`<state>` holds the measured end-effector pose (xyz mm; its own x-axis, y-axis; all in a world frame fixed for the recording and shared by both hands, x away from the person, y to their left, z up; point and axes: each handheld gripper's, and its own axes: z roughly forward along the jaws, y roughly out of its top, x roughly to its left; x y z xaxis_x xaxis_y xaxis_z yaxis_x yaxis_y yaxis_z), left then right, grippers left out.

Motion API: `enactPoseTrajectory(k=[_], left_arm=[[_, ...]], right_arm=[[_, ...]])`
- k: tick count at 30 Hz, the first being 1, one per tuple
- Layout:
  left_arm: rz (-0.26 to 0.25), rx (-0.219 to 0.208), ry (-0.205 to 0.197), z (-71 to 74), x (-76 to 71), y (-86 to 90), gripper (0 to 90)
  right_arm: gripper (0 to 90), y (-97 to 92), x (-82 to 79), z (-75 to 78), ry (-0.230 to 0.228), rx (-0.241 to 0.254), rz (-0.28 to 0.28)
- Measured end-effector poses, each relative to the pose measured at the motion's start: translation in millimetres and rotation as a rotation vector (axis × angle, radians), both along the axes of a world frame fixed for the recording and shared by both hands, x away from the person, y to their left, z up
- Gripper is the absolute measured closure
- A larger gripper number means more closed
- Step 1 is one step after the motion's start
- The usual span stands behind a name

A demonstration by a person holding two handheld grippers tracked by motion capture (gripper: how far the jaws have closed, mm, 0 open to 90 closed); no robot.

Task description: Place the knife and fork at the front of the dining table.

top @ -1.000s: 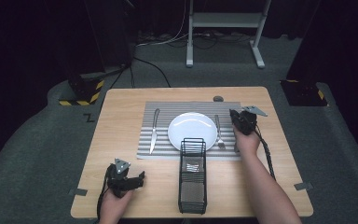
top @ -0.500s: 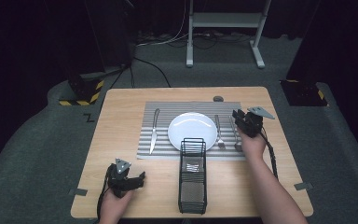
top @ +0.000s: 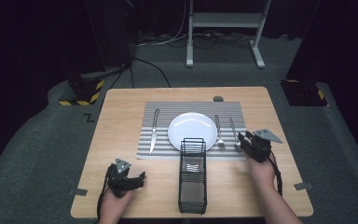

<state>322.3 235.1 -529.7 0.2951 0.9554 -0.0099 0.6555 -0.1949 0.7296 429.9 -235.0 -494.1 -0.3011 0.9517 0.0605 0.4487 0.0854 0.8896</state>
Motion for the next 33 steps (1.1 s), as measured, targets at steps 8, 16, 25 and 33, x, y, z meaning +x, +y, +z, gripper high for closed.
enactPoseTrajectory(k=[8,16,25,33], left_arm=[[-0.001,-0.005,0.001,-0.1,0.2,0.2,10.2],[-0.001,-0.005,0.002,-0.1,0.3,0.2,10.3],[-0.006,-0.005,0.001,0.0,0.6,0.4,10.1],[-0.006,0.002,0.003,0.1,0.6,0.2,10.2]], right_arm=[[63.2,-1.4,-27.1,-11.7,0.097,-0.039,0.009],[62.4,-0.5,-26.8,-23.6,0.175,-0.048,-0.011],[67.8,10.7,-15.0,-27.6,0.182,-0.064,-0.003],[47.2,11.6,-23.2,-24.2,0.158,-0.054,0.025]])
